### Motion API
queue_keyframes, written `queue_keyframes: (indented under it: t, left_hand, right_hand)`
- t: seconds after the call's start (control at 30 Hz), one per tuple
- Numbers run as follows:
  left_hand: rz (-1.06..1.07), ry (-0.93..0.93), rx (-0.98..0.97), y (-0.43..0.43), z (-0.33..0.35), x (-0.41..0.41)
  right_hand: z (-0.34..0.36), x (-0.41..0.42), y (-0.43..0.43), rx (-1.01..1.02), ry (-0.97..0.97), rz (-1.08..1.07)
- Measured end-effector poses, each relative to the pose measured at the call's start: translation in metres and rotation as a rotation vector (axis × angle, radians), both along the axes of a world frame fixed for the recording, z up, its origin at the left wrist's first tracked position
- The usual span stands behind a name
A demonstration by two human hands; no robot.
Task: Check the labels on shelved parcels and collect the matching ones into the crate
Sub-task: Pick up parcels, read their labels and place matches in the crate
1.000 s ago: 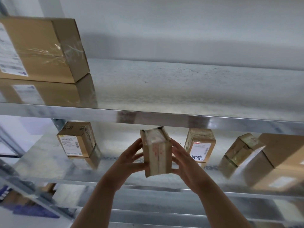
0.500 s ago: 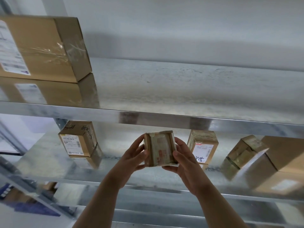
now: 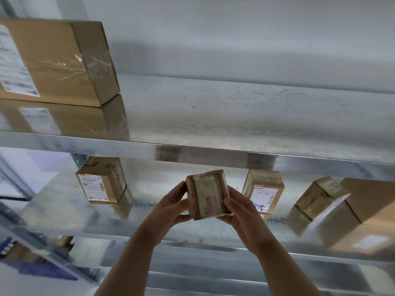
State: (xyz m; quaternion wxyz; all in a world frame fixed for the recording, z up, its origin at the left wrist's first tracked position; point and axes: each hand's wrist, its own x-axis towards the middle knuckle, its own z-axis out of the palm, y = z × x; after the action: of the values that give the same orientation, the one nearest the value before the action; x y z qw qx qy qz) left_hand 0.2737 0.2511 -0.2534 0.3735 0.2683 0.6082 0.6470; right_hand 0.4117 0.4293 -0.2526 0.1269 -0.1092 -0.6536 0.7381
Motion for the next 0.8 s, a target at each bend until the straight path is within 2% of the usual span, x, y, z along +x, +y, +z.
queue_keyframes:
  t: [0.17, 0.33, 0.5, 0.67, 0.8]
  left_hand:
    - [-0.058, -0.086, 0.060, -0.002, -0.003, -0.005]
    - [-0.122, -0.031, -0.052, -0.005, -0.013, -0.017]
    - [-0.010, -0.062, 0.015, -0.001, -0.006, -0.008]
    - [0.143, 0.095, 0.070, 0.005, -0.007, 0.002]
    - [0.136, 0.130, 0.045, 0.003, -0.016, -0.004]
  right_hand:
    - [0.000, 0.000, 0.006, 0.002, 0.000, 0.024]
    - [-0.002, 0.001, 0.008, 0.020, -0.026, -0.129]
    - [-0.005, -0.005, 0.008, 0.092, -0.080, -0.182]
    - [-0.004, -0.002, 0.007, 0.088, -0.024, -0.118]
    - [0.001, 0.003, 0.008, -0.027, 0.047, -0.106]
